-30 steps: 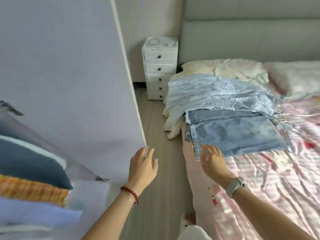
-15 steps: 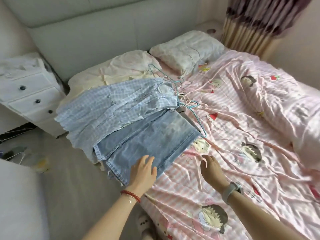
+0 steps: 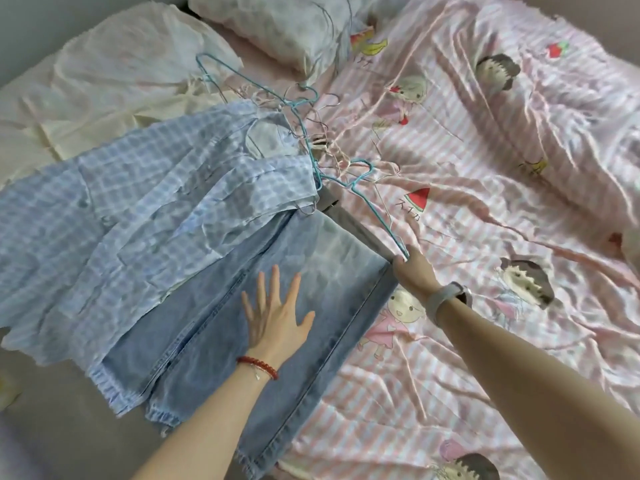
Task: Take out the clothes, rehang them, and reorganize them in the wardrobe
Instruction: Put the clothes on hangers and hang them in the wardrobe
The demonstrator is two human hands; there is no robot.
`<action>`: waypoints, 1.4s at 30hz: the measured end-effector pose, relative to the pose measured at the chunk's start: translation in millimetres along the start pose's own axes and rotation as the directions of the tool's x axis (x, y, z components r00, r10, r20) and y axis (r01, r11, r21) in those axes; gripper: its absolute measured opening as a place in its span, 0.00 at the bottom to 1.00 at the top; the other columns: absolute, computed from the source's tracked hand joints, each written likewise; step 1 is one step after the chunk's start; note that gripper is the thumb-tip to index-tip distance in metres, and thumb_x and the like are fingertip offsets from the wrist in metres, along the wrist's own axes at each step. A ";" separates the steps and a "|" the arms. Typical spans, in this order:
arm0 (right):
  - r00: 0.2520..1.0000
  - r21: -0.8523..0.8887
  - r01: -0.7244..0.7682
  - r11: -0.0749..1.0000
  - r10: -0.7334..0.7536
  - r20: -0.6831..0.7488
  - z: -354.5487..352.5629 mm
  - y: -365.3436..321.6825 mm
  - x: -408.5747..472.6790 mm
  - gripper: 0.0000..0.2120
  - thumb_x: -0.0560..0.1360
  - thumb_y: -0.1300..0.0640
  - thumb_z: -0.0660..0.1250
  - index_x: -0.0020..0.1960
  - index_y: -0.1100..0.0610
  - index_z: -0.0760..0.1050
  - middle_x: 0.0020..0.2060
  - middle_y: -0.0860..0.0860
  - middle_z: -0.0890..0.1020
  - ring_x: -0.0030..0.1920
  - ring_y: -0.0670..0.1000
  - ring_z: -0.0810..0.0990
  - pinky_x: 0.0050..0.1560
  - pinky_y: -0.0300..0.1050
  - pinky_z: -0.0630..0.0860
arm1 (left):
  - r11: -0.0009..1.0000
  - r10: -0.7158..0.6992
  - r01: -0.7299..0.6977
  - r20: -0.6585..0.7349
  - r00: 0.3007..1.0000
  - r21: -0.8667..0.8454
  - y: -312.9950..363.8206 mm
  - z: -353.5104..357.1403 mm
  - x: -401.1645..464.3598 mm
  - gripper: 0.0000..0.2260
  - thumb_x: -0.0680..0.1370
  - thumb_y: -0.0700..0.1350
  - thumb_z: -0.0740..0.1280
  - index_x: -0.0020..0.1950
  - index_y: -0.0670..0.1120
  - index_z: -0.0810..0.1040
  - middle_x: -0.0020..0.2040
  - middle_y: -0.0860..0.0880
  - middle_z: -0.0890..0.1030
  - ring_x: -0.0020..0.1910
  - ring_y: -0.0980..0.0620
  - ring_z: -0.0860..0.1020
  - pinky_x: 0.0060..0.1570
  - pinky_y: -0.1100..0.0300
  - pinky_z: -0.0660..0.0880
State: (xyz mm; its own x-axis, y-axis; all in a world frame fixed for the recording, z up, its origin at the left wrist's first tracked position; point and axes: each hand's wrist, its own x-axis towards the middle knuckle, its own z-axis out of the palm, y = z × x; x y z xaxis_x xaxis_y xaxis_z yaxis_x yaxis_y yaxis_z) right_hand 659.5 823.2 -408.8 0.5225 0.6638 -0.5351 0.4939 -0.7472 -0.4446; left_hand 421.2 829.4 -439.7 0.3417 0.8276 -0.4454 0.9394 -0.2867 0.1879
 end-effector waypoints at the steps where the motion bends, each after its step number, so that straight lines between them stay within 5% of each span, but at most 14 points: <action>1: 1.000 -0.004 -0.028 1.000 0.028 -0.007 3.2 -2.3 9.6 0.15 0.76 0.59 0.54 0.60 0.63 0.68 0.55 0.62 0.76 0.54 0.63 0.74 0.56 0.54 0.71 | 1.000 -0.001 0.001 0.014 1.000 0.020 -2.1 3.4 10.0 0.34 0.77 0.63 0.54 0.75 0.55 0.40 0.75 0.46 0.34 0.73 0.43 0.34 0.68 0.37 0.39; 5: 0.996 -0.038 -0.078 0.996 0.076 -0.046 10.6 -6.4 31.5 0.14 0.75 0.55 0.56 0.53 0.63 0.72 0.52 0.64 0.76 0.54 0.64 0.73 0.57 0.56 0.70 | 1.000 -0.003 0.004 0.119 0.993 -0.012 -5.5 17.7 26.0 0.36 0.75 0.66 0.55 0.75 0.57 0.41 0.75 0.48 0.34 0.73 0.43 0.34 0.69 0.36 0.43; 9: 0.994 -0.004 -0.003 1.000 0.003 -0.106 8.6 -15.9 39.0 0.16 0.76 0.49 0.57 0.52 0.62 0.70 0.43 0.58 0.78 0.43 0.61 0.78 0.46 0.52 0.75 | 0.999 -0.004 0.011 0.132 0.991 -0.053 -7.5 19.0 31.4 0.35 0.74 0.66 0.57 0.75 0.58 0.44 0.76 0.50 0.36 0.73 0.45 0.35 0.70 0.37 0.45; 13: 0.996 0.021 0.070 0.997 -0.069 -0.063 -0.6 -29.9 50.7 0.17 0.75 0.56 0.59 0.29 0.59 0.65 0.26 0.54 0.70 0.29 0.56 0.71 0.32 0.45 0.66 | 0.997 -0.001 0.012 0.158 0.987 -0.074 -10.3 16.4 33.6 0.35 0.74 0.66 0.58 0.75 0.59 0.45 0.76 0.50 0.36 0.73 0.46 0.35 0.69 0.38 0.45; 17: 0.990 0.256 -0.053 0.965 0.018 0.137 -4.3 -34.9 55.2 0.10 0.74 0.60 0.61 0.35 0.62 0.72 0.30 0.56 0.77 0.29 0.53 0.75 0.32 0.46 0.76 | 0.997 0.002 0.010 0.146 0.989 -0.080 -10.7 16.8 35.0 0.35 0.74 0.66 0.58 0.75 0.59 0.45 0.76 0.51 0.36 0.73 0.46 0.35 0.70 0.38 0.46; 20: 0.981 0.317 -0.066 0.946 0.003 0.193 12.7 -30.7 35.5 0.12 0.72 0.52 0.66 0.36 0.59 0.71 0.30 0.53 0.74 0.30 0.51 0.73 0.29 0.39 0.69 | 0.997 -0.007 0.018 0.134 0.991 -0.080 -9.9 17.7 33.7 0.35 0.73 0.66 0.59 0.75 0.59 0.47 0.76 0.50 0.37 0.74 0.46 0.36 0.70 0.38 0.46; 25: 0.999 0.345 0.007 0.938 0.004 -0.033 39.7 -19.7 5.5 0.15 0.76 0.50 0.60 0.37 0.61 0.67 0.28 0.53 0.71 0.32 0.53 0.69 0.34 0.45 0.64 | 0.996 -0.005 0.015 0.118 0.993 -0.088 -8.7 18.9 30.1 0.35 0.73 0.65 0.60 0.75 0.59 0.49 0.76 0.50 0.39 0.74 0.46 0.36 0.70 0.38 0.48; 29: 0.975 0.334 -0.032 0.942 0.104 -0.199 43.2 -6.1 -13.3 0.10 0.79 0.54 0.57 0.45 0.61 0.65 0.37 0.54 0.72 0.39 0.54 0.69 0.38 0.45 0.60 | 0.995 0.030 -0.020 0.096 0.995 -0.097 -4.9 18.1 19.7 0.32 0.75 0.60 0.61 0.75 0.58 0.50 0.76 0.51 0.39 0.74 0.46 0.36 0.70 0.40 0.47; 33: 0.957 0.382 -0.072 0.921 0.172 -0.234 46.8 17.1 -41.1 0.09 0.79 0.55 0.57 0.47 0.61 0.68 0.40 0.53 0.72 0.41 0.53 0.68 0.40 0.45 0.59 | 0.986 0.062 -0.048 0.085 0.994 -0.159 1.5 16.6 -4.6 0.28 0.77 0.56 0.60 0.75 0.57 0.53 0.76 0.53 0.40 0.74 0.49 0.36 0.70 0.45 0.54; 42: 0.939 0.440 -0.137 0.887 0.258 -0.228 45.1 79.8 -118.1 0.06 0.79 0.57 0.57 0.45 0.58 0.66 0.44 0.61 0.78 0.48 0.64 0.74 0.42 0.49 0.64 | 0.964 0.123 -0.090 0.116 0.986 -0.252 23.9 25.2 -75.9 0.23 0.79 0.52 0.57 0.73 0.54 0.58 0.76 0.53 0.41 0.74 0.52 0.36 0.72 0.51 0.49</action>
State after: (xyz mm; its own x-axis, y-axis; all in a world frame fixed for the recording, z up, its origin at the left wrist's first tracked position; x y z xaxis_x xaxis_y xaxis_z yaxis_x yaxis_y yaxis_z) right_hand 605.9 683.7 -413.5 0.7764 0.4375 -0.4536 0.0606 -0.7682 -0.6373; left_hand 418.4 747.6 -423.5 0.4551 0.7245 -0.5177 0.8673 -0.2292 0.4418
